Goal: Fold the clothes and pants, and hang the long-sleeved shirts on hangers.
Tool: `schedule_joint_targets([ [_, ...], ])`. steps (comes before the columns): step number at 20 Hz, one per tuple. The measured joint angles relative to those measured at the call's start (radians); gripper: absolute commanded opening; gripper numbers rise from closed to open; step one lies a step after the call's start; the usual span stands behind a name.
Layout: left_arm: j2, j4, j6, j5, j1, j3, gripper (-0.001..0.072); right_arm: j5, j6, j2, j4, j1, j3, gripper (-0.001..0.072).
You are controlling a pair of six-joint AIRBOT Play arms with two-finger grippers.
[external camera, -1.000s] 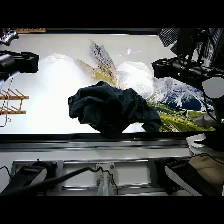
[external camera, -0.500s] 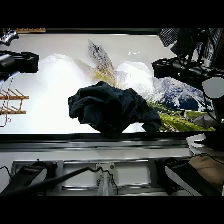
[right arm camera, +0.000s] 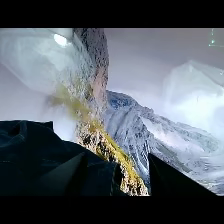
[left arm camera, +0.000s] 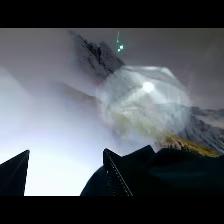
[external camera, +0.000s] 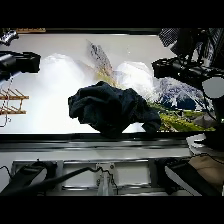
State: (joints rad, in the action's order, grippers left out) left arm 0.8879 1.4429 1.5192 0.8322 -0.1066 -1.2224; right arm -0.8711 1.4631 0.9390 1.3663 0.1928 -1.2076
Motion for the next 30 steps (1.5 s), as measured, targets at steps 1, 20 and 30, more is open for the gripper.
schedule_joint_targets([
  [1,0.005,-0.029,0.000,-0.001,0.000,0.000,0.0468,0.000,0.000,0.000,0.000,0.000,0.000,0.0464],
  [20,0.393,-0.550,-0.270,0.072,-0.545,-0.075,0.0490,0.020,0.295,0.047,0.141,-0.166,0.010,0.0460],
  [30,0.800,-0.558,-0.222,0.009,-0.659,-0.325,0.0515,-0.101,0.396,0.035,0.160,-0.322,0.151,0.0460],
])
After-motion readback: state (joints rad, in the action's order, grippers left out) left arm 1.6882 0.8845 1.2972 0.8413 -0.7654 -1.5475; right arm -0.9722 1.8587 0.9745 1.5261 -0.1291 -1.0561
